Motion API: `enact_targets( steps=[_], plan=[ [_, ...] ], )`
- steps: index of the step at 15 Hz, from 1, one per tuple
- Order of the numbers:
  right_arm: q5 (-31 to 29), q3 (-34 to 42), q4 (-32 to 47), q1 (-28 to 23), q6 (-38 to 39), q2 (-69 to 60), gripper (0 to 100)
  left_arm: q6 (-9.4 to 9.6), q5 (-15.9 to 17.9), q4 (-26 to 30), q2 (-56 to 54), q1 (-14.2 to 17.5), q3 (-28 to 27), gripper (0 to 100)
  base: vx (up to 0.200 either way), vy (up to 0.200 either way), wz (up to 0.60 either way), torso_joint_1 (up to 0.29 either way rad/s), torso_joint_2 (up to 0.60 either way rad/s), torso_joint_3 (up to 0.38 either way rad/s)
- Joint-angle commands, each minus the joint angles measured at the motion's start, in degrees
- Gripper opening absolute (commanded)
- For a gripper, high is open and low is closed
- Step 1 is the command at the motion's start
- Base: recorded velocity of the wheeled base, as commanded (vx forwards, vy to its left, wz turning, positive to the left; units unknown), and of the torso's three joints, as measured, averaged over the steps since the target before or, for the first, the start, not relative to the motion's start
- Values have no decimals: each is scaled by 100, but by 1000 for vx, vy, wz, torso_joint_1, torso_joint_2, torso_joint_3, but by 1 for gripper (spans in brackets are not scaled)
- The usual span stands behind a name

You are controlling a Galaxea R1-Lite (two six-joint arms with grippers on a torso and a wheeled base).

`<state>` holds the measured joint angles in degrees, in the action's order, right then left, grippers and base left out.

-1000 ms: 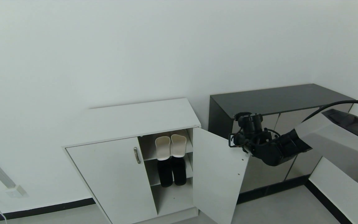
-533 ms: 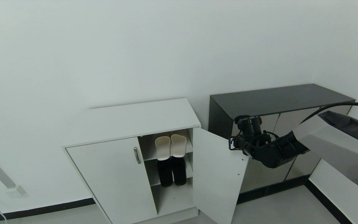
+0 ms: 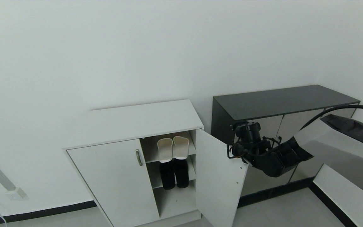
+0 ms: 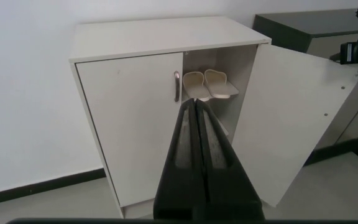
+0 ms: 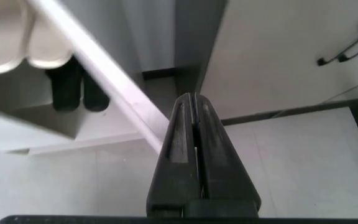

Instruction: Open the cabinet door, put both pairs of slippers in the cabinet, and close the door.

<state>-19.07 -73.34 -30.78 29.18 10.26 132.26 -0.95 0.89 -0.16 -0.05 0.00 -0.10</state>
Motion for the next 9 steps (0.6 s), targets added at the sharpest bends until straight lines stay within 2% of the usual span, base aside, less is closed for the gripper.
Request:
enact_targets(
  steps=[1, 7, 9],
  plan=[
    [-18, 241, -7, 325, 11, -270, 0, -2, -1, -2, 5, 0, 1, 0, 0, 0, 0, 0, 0, 0],
    [-9, 865, -121, 1221, 28, -930, 0, -2, -1, -2, 5, 0, 1, 0, 0, 0, 0, 0, 0, 0],
    [-18, 909, -121, 1283, 11, -991, 0, -2, -1, -2, 5, 0, 1, 0, 0, 0, 0, 0, 0, 0]
  ],
)
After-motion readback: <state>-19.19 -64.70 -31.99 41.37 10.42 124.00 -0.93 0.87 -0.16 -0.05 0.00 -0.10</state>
